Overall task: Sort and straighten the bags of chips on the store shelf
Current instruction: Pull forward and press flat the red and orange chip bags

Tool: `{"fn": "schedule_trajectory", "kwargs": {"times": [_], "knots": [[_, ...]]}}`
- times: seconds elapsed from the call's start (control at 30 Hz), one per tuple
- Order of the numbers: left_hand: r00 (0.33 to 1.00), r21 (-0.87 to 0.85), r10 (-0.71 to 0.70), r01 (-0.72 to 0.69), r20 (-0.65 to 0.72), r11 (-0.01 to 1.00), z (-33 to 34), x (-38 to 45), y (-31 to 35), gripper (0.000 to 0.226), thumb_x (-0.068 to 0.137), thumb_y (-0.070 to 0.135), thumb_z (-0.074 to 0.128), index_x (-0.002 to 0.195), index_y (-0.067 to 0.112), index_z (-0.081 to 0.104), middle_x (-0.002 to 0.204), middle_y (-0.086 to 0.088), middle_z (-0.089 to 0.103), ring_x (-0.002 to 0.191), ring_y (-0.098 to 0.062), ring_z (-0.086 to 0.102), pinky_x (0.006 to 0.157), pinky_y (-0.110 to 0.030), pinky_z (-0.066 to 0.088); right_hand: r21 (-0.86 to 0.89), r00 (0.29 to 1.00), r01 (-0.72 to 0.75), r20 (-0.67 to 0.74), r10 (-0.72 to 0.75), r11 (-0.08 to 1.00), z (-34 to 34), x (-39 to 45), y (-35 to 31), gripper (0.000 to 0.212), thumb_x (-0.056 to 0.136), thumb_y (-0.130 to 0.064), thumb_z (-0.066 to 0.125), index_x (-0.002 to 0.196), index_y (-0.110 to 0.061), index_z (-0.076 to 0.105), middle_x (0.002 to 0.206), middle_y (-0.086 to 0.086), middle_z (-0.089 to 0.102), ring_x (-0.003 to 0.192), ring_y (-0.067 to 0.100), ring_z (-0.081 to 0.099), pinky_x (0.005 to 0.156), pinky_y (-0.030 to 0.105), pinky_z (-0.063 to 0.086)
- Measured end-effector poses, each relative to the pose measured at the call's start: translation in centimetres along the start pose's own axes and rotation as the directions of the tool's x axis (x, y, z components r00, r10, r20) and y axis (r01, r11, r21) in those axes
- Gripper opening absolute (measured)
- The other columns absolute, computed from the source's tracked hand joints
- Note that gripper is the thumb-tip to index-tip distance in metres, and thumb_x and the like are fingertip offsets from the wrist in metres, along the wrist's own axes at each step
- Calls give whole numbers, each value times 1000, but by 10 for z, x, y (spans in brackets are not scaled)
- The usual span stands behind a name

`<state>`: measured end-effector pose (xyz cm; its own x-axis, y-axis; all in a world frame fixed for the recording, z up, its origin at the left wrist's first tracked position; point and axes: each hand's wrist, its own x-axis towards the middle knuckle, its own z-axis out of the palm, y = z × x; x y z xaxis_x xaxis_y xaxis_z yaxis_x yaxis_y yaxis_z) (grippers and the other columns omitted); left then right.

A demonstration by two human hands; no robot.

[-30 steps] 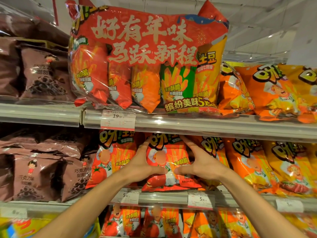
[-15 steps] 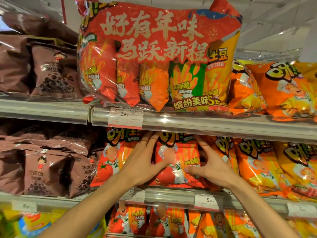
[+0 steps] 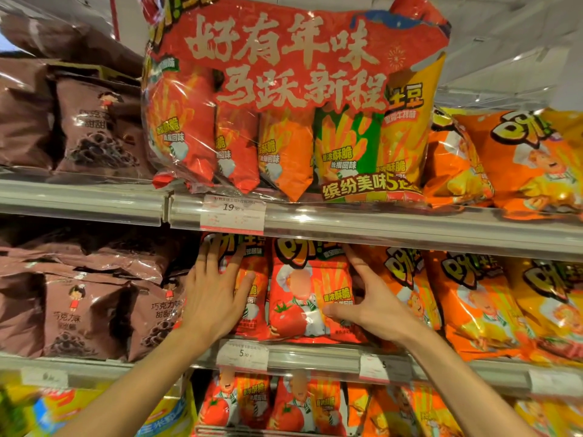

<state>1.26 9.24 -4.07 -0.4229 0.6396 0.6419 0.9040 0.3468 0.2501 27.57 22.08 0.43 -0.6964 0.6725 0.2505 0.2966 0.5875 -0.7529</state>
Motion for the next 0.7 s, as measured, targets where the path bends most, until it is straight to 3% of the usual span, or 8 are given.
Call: {"fn": "schedule_trajectory", "kwargs": {"times": [0.13, 0.27, 0.37, 0.47, 0.57, 0.7], "knots": [[1000, -6, 14, -14, 2, 1000, 1, -1, 3, 60, 99, 60, 24, 148, 30, 41, 158, -15, 26, 147, -36, 20, 109, -56, 33, -142, 999, -50, -19, 48, 989, 5, 2, 1, 117, 67, -49, 78, 158, -29, 6, 161, -6, 14, 147, 9, 20, 119, 33, 25], [997, -1, 67, -67, -29, 998, -2, -5, -12, 60, 100, 60, 21, 153, 35, 31, 165, -7, 14, 153, -26, 5, 119, -57, 18, -308, 998, -62, -42, 52, 950, 18, -9, -4, 97, 88, -51, 64, 157, -27, 0, 159, -5, 1, 147, 19, 18, 113, 26, 25], [994, 10, 108, -108, -8, 994, 1, -7, -17, 63, 101, 61, 17, 157, 32, 22, 167, -5, 5, 154, -20, -7, 123, -53, 10, -577, 972, -8, -196, -129, 817, 38, -15, -19, 85, 92, -70, 37, 156, -22, 10, 158, 12, 12, 147, 29, 11, 120, 42, 16], [993, 9, 114, -114, 1, 993, 4, -6, -16, 64, 102, 60, 18, 158, 29, 20, 167, -6, 4, 154, -22, -9, 123, -49, 8, -698, 954, 74, -158, -254, 712, 62, -5, -32, 79, 93, -73, 23, 154, -24, 20, 156, 14, 26, 146, 33, 17, 121, 53, 6], [991, 22, 134, -134, 2, 991, 3, -6, -17, 64, 102, 58, 20, 158, 27, 20, 167, -7, 2, 154, -23, -8, 123, -51, 14, -682, 961, 71, -149, -234, 728, 83, 7, -35, 73, 96, -71, 19, 154, -27, 20, 157, 8, 29, 148, 32, 15, 120, 57, 2], [991, 22, 137, -137, 9, 990, 4, -6, -17, 65, 102, 59, 19, 159, 27, 18, 167, -9, 1, 154, -24, -9, 123, -52, 15, -701, 948, -38, -251, -196, 713, 107, 11, -35, 67, 100, -63, 19, 151, -22, 34, 152, 10, 41, 145, 37, 27, 117, 64, 9]]}}
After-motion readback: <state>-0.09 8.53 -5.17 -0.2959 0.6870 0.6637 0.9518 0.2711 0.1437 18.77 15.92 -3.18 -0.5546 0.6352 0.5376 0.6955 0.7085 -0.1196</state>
